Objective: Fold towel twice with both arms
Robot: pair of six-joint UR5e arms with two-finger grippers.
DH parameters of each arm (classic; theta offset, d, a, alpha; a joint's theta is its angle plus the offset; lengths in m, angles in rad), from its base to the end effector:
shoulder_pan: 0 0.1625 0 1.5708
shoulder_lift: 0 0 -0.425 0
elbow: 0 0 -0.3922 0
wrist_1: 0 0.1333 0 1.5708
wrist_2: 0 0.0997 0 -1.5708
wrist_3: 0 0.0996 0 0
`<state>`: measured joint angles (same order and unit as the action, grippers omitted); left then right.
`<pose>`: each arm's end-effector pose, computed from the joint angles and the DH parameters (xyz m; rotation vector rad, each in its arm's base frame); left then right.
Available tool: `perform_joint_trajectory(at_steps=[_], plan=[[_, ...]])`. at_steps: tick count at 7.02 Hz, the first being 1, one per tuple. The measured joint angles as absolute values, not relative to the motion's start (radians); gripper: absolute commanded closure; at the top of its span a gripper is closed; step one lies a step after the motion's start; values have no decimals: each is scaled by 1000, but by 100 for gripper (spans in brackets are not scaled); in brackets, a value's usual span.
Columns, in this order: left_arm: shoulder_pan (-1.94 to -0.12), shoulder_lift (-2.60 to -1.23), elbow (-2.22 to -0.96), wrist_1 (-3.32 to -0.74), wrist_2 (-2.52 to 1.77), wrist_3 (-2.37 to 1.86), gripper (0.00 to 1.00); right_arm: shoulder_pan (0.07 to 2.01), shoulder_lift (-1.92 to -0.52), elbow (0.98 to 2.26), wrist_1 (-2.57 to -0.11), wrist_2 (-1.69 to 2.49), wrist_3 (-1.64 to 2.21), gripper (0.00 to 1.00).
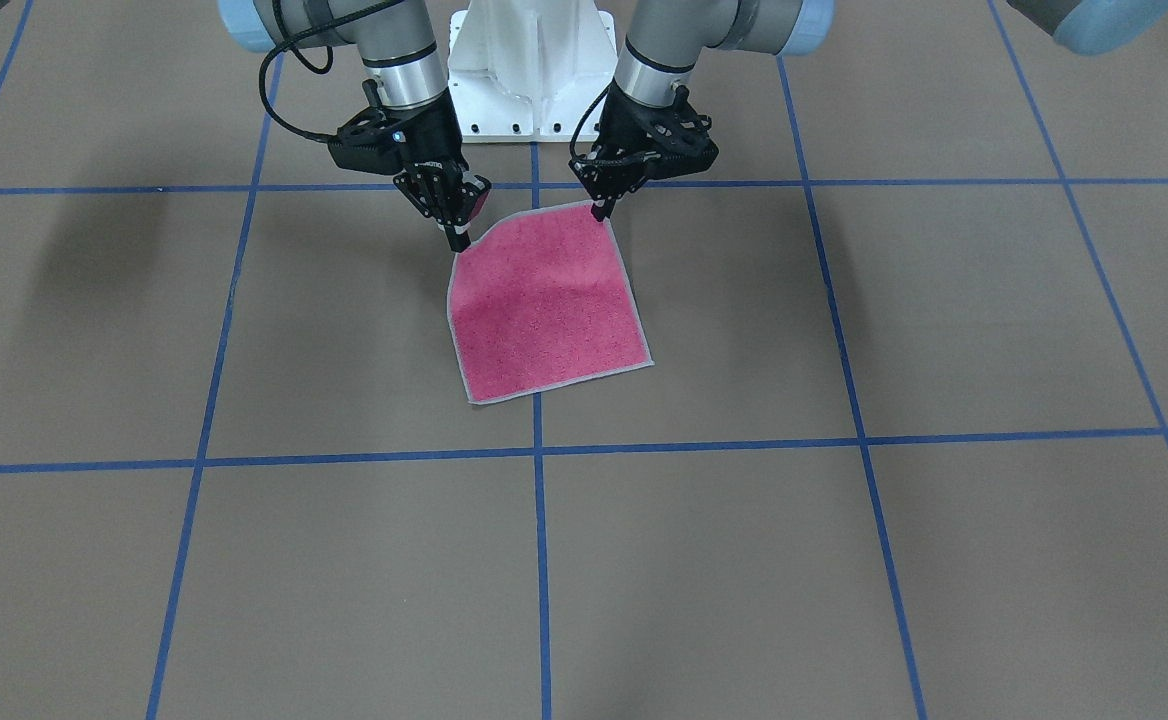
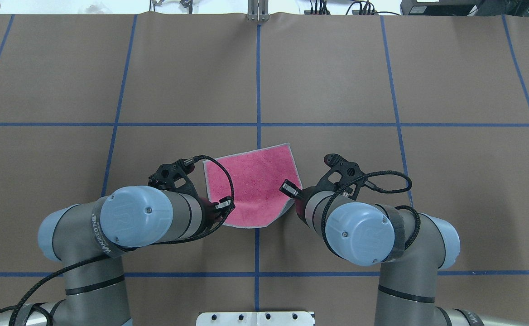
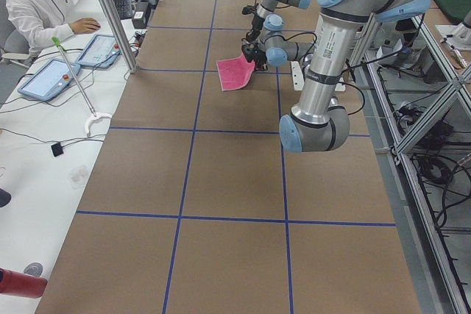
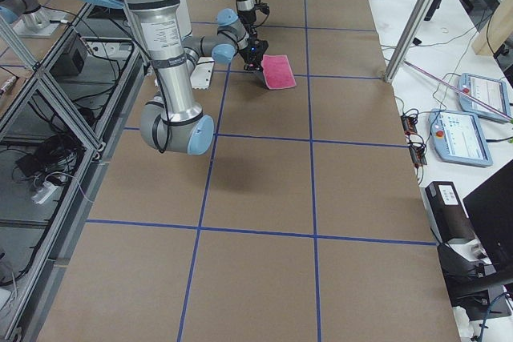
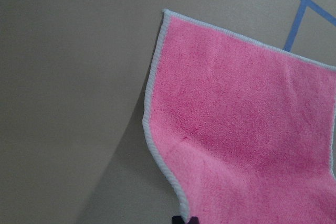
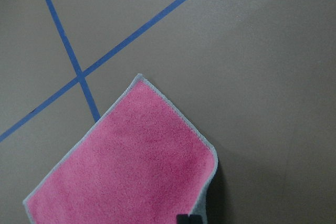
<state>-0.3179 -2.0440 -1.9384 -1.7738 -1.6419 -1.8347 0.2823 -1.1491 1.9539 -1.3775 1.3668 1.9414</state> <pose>0.5222 -0.3047 0.2123 -0.0367 1.0565 -0.4903 -0.5161 -0.3095 0.2367 0.1459 -1.0243 0.6968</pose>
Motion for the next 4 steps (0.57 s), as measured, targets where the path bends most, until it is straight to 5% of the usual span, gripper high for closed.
perform_joint_trajectory(at_steps=[4], plan=[[-346,-2047,-1915,-1773,-1634,-1835,100,330,-1126,1900,-1369,1365,1917,100]])
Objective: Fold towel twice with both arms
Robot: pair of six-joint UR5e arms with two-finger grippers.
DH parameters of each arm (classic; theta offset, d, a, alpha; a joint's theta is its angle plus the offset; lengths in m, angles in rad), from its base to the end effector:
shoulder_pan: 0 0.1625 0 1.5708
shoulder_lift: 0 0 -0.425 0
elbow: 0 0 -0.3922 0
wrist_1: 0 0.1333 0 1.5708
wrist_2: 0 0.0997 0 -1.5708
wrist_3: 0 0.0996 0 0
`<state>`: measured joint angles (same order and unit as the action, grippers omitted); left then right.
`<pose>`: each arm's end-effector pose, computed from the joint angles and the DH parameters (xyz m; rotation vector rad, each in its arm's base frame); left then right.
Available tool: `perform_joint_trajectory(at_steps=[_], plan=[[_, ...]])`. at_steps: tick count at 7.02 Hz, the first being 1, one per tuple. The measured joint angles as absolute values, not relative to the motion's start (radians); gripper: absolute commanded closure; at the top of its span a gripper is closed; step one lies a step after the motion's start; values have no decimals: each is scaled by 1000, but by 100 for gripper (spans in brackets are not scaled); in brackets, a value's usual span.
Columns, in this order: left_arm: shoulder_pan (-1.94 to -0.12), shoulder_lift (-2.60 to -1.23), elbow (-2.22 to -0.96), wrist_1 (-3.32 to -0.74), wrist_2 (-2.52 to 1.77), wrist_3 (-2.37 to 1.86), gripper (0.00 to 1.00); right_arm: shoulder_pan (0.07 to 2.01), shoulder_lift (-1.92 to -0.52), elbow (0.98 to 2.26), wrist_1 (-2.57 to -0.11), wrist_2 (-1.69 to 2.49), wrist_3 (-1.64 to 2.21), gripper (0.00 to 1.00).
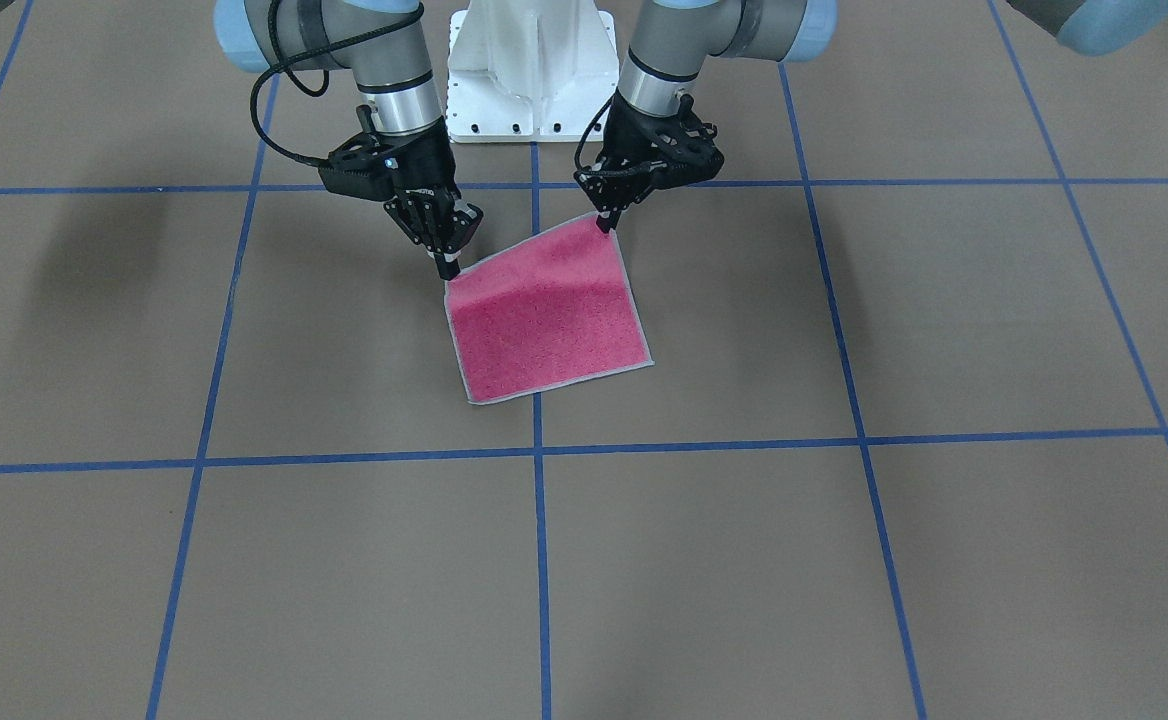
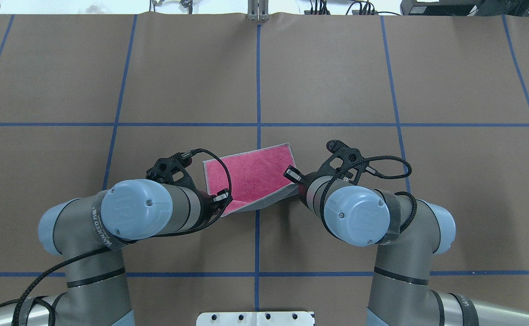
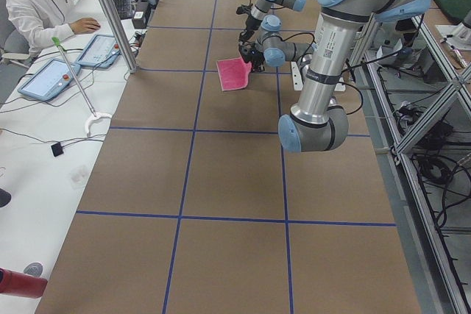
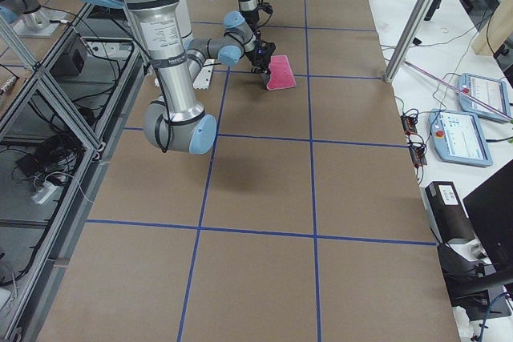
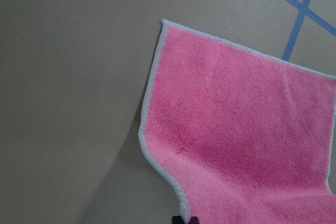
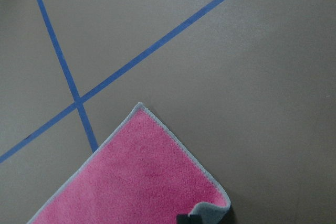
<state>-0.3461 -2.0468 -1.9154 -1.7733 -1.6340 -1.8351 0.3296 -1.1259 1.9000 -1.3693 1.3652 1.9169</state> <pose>0.5203 -0.3226 0.2200 -0.0159 1.0374 -0.5232 -0.5180 -0.3396 0.2441 0.1853 -0.9968 0.7186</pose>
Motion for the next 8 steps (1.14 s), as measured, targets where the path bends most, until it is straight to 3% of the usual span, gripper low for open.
perform_joint_trajectory(at_steps=[8], plan=[[-409,-2064,-1832,-1775,-1634,-1817,100,370,-1070,1835,-1371,1364,1911,100]])
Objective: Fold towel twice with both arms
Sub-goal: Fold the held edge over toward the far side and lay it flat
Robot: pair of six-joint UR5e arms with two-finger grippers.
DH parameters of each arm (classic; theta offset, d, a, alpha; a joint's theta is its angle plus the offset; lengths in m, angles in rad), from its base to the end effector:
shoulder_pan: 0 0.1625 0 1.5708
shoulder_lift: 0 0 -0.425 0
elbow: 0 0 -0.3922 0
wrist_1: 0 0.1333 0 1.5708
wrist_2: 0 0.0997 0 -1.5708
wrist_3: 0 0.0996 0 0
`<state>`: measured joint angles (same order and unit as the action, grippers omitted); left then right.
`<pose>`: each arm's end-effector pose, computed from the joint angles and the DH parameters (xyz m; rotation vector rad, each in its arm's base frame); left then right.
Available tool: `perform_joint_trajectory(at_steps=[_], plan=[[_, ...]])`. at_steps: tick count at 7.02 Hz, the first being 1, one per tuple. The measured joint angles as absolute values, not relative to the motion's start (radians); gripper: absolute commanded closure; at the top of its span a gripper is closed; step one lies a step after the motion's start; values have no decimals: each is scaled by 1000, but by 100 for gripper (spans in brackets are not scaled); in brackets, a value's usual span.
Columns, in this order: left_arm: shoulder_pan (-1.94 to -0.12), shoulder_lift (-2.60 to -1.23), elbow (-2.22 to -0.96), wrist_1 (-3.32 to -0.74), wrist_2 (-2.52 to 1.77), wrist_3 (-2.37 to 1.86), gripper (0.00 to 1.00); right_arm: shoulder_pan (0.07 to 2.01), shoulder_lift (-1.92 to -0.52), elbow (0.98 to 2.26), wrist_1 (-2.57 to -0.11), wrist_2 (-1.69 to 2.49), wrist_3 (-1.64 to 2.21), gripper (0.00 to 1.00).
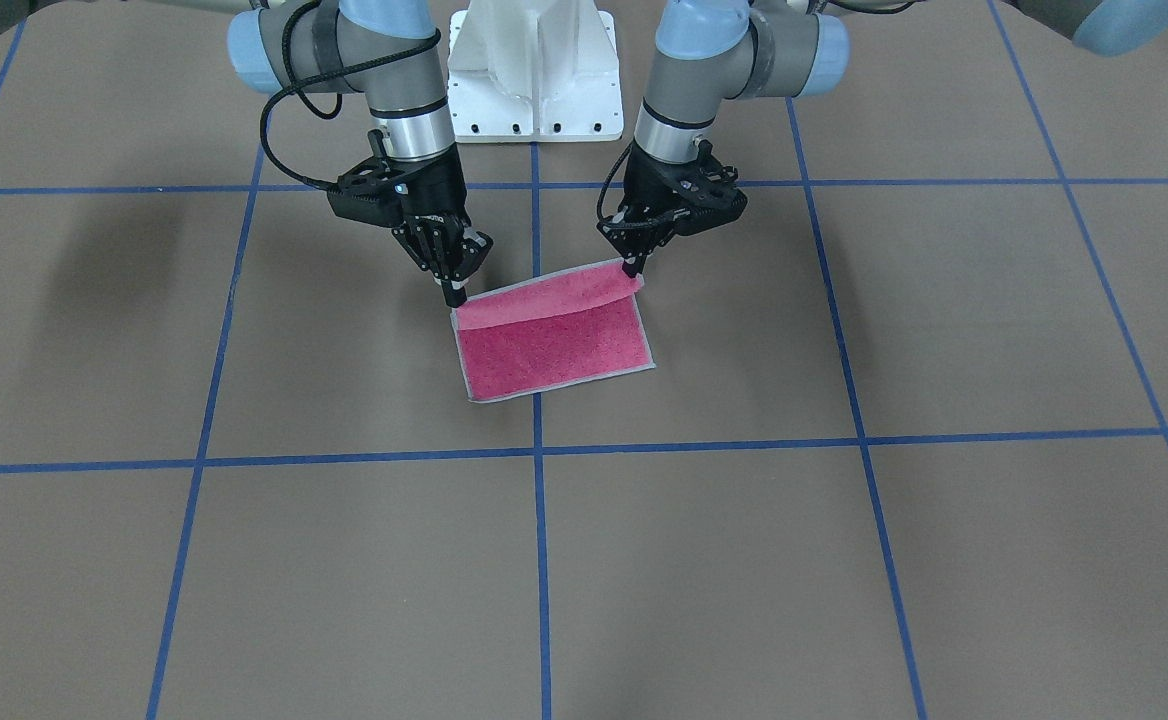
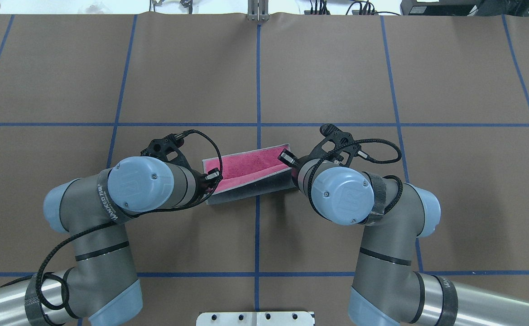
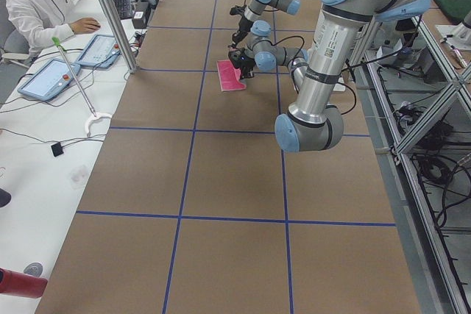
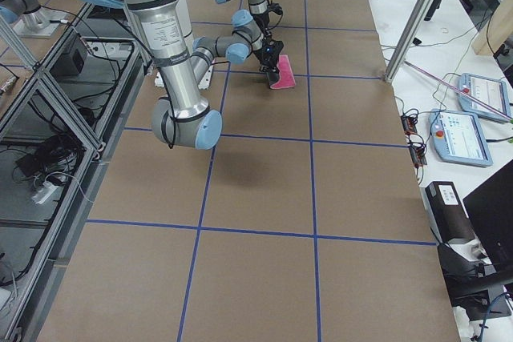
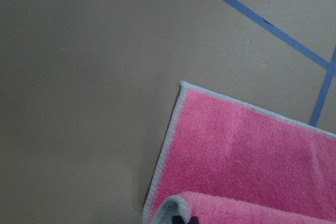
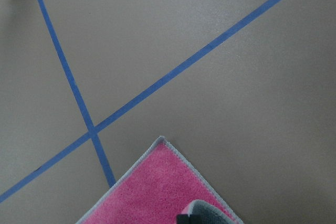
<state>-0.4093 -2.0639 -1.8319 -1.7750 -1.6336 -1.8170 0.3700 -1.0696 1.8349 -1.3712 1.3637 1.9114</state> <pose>0.5234 -0.3656 0.2439 0.0206 0.9743 -0.5737 -0.5261 -0.3690 0.2371 0.2102 -0.9834 0.7513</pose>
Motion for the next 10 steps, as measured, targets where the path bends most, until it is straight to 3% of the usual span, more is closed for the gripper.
perform_joint_trajectory(at_steps=[8,9,10], plan=[[-457,-2130,-1723,-1783,-1635,-1780,100,392,-1017,1748,-1369,1365,1906,100],[-460,-2135,-1713,-1784,-1635,-1774,68,393,-1015,1745,-1370,1365,1903,98],[-464,-2137,-1706,-1785,-1635,-1758,27,395,-1014,1745,-1370,1365,1900,75]])
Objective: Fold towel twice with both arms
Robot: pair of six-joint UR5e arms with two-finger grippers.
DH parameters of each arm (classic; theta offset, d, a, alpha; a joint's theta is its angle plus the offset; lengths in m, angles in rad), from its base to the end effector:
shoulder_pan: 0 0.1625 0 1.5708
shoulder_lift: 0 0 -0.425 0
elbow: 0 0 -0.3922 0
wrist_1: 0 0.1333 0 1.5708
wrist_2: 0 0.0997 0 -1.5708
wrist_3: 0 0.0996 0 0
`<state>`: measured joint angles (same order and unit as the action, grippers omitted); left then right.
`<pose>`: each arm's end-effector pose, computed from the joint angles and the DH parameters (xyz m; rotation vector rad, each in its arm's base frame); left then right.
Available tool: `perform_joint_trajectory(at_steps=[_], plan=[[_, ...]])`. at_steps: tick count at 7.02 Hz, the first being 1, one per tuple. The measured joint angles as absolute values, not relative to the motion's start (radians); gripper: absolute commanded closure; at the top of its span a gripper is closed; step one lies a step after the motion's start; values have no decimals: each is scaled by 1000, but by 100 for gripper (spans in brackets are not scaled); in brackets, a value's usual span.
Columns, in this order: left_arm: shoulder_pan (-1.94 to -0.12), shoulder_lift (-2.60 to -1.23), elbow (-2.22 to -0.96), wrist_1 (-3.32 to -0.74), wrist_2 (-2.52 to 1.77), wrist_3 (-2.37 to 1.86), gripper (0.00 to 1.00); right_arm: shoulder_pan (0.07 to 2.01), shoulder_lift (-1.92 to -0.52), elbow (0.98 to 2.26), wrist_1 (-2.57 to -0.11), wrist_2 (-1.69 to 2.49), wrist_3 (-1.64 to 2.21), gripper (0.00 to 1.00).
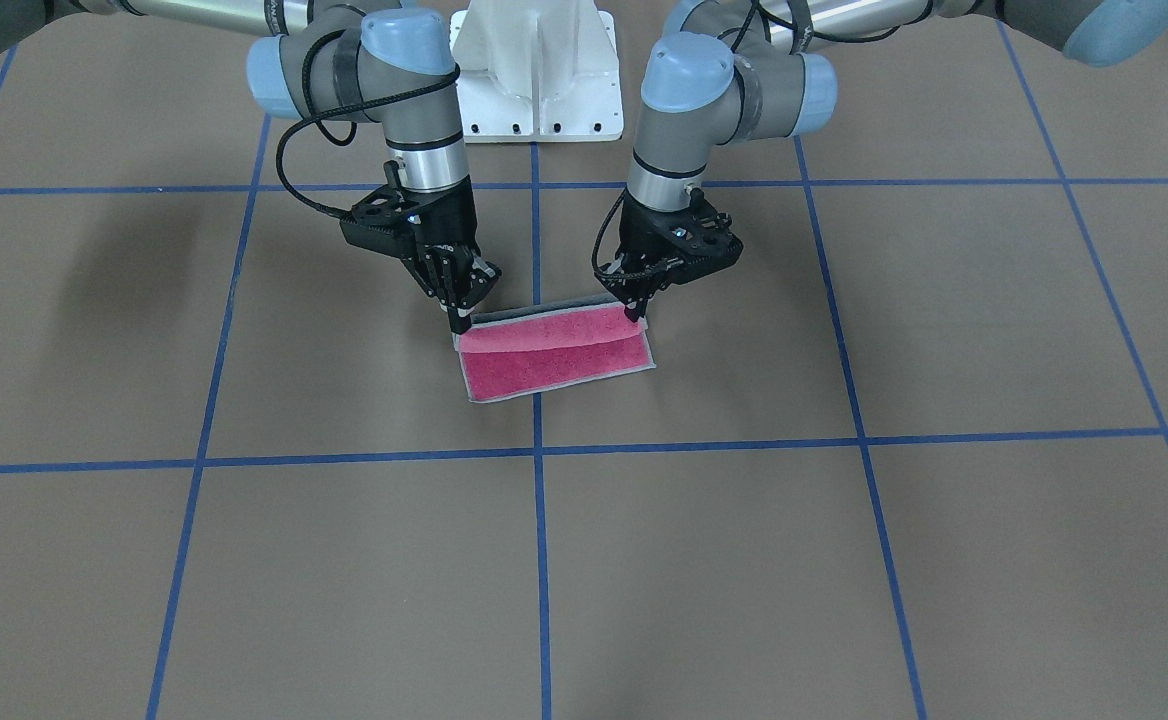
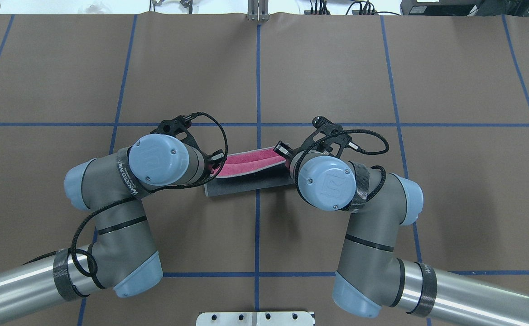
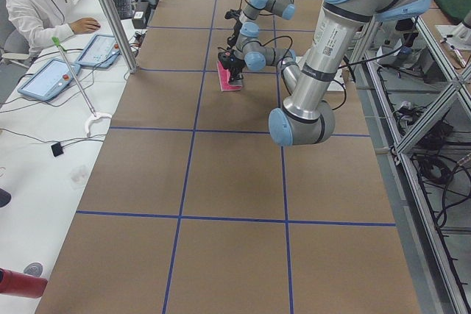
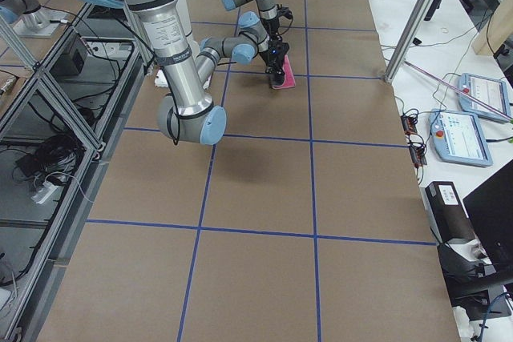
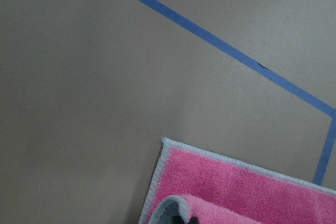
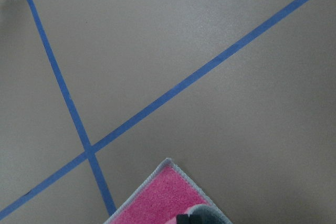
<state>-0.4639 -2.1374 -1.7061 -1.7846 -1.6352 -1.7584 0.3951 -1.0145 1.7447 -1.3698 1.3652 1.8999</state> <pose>0.5399 -0.4120 0.2493 0.0678 0.9288 -0.5751 -0.5448 -0.3937 0.2400 0.2269 -0.9457 0.7636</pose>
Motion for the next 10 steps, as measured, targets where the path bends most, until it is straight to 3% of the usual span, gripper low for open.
perform_joint_trajectory(at_steps=[1,2,10], plan=[[-470,-2138,-1702,-1784,-1635,-1734,10,400,-1014,1744,-1370,1366,1890,15],[-477,-2138,-1699,-1784,-1635,-1704,0,410,-1013,1744,-1369,1367,1874,1],[-493,-2116,-1748,-1785,-1647,-1617,0,546,-1036,1789,-1369,1548,1571,0]])
